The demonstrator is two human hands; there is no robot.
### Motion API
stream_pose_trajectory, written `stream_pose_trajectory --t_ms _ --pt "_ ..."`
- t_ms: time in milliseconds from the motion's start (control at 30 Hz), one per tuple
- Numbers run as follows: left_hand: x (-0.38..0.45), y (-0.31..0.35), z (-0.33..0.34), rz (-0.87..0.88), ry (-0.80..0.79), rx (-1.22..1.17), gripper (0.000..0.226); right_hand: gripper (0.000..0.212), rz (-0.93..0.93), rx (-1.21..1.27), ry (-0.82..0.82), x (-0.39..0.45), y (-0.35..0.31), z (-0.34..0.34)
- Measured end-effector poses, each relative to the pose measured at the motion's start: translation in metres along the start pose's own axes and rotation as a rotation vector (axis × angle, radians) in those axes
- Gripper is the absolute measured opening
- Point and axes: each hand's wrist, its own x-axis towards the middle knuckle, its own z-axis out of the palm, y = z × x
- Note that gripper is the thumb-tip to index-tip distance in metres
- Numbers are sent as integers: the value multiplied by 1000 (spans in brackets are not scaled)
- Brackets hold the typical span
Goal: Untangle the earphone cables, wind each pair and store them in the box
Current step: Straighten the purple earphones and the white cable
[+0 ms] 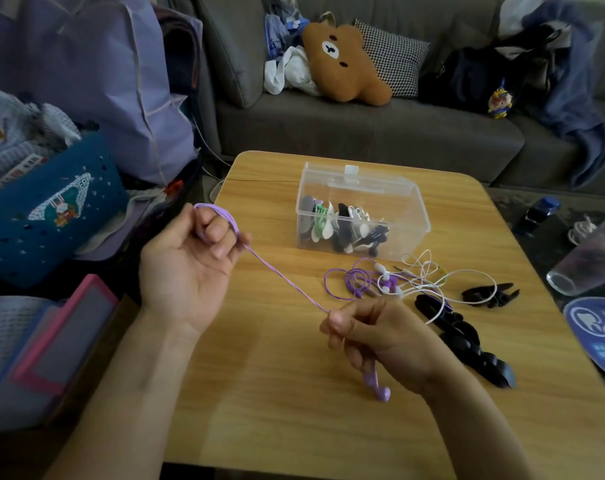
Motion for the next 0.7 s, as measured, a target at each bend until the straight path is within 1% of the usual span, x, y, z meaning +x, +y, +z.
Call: stream_pose_trajectory --t_ms 67,100,133,167,200,267,333,367,433,467,500,567,600,633,667,700 --pt "1 -7 0 -8 28 97 39 43 108 -52 -197 -6 -4 -3" --pt "1 -11 1 -31 22 135 37 49 168 -124 -265 -8 -4 -3" --pt "0 -15 3 -59 2 158 36 49 184 -210 -282 -11 -2 -3" --pt "-2 -19 6 -85 -26 171 35 46 138 -276 -249 -10 1 -4" --pt "-5 -24 9 -110 -56 179 35 45 62 -286 -185 -8 4 -4" --pt "-11 -33 15 -164 -111 177 33 52 -70 -224 -22 -3 7 -1" --pt "-16 -39 20 -222 -190 152 32 62 -156 -194 119 1 7 3" --pt "-18 -42 22 -254 -233 126 32 69 -197 -265 180 4 9 4" --pt "-22 -46 24 -321 -296 72 31 80 -259 -491 277 6 13 6" --pt "-24 -47 25 -347 -326 46 31 78 -297 -569 322 7 14 7" --pt "-26 -48 25 -363 -361 25 32 71 -341 -610 363 7 14 8" --pt "-28 -50 26 -369 -419 9 33 45 -435 -602 414 6 10 12" --pt "-28 -50 26 -363 -437 8 32 31 -478 -552 399 6 8 13" --pt "-28 -50 26 -358 -448 5 31 20 -490 -468 343 5 6 15" --pt "-27 -49 26 -352 -448 -3 30 14 -468 -358 257 4 4 16" --pt "-27 -49 26 -344 -443 -8 29 12 -430 -246 175 3 4 16"
